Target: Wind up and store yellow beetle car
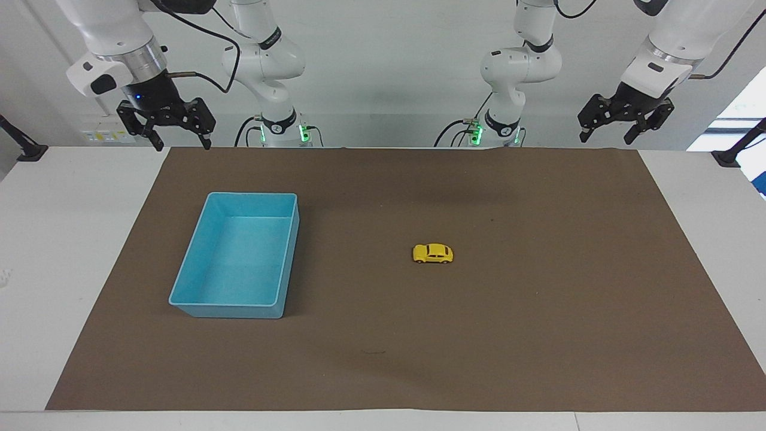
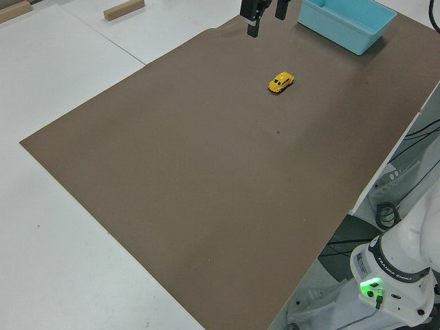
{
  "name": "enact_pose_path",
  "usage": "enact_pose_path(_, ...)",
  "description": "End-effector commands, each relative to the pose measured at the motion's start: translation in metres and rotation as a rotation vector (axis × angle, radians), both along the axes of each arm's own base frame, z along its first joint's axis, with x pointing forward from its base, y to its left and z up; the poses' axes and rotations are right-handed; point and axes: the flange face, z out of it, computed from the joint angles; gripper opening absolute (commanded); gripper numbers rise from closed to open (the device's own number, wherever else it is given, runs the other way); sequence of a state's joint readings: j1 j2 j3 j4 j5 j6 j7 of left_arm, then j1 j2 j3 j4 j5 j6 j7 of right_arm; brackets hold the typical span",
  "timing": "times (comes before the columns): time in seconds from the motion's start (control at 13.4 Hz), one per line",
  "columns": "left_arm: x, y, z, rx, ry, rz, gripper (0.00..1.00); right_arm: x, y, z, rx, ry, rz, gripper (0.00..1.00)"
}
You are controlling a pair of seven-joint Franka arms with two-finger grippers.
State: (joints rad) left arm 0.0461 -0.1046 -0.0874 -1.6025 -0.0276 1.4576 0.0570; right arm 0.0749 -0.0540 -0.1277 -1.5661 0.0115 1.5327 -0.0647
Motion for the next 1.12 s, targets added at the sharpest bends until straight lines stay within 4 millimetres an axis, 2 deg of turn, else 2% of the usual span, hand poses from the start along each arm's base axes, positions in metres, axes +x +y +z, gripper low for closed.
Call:
enact_pose_path(0.0,-0.008,0.000,-0.002,-0.003,0.005,0.037,1.00,-0.002,0.002,0.001,0.012,0.000,-0.005,1.00)
enact_pose_path(0.6,-0.003,-0.017,-0.017,0.003,0.017,0.255,1.00,-0.002,0.000,0.001,0.012,0.000,-0.010,1.00)
enact_pose_path(0.9,0.000,-0.022,-0.022,-0.034,0.025,0.529,1.00,-0.002,0.001,0.002,0.012,-0.003,-0.008,1.00)
enact_pose_path(1.05,0.002,-0.023,-0.025,-0.036,0.028,0.602,1.00,-0.002,0.001,0.001,0.012,0.000,-0.008,1.00)
